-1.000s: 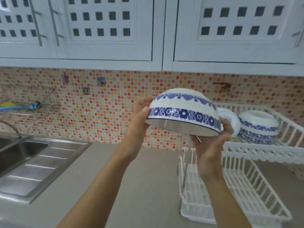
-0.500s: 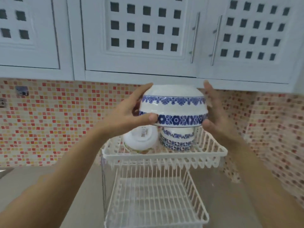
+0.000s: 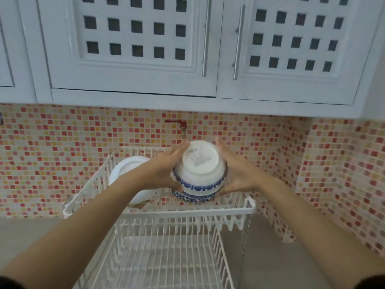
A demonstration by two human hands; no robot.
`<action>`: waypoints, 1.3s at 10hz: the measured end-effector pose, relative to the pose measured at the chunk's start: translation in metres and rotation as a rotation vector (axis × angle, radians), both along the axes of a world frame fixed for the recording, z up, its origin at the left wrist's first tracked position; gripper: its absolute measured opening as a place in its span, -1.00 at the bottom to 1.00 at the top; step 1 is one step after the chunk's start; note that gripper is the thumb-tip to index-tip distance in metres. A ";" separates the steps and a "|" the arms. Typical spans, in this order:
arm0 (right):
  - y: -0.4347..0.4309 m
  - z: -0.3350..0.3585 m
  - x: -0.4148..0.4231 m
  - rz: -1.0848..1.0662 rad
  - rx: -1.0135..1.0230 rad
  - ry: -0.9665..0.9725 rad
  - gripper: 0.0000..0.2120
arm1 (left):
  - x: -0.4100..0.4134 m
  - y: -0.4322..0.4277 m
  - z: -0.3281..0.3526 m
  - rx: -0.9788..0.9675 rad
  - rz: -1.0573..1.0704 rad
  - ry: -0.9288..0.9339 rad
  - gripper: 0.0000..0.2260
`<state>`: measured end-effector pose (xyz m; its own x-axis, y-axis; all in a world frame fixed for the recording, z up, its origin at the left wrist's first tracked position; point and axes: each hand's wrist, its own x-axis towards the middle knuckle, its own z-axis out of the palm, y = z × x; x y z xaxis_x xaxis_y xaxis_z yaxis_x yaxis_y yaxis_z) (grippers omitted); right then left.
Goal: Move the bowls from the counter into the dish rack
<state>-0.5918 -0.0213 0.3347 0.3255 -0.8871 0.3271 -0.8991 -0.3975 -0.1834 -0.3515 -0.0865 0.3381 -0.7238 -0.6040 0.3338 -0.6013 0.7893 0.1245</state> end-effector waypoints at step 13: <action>0.034 -0.004 0.008 -0.128 -0.064 -0.003 -0.13 | 0.018 0.068 -0.001 -0.033 0.137 0.227 -0.30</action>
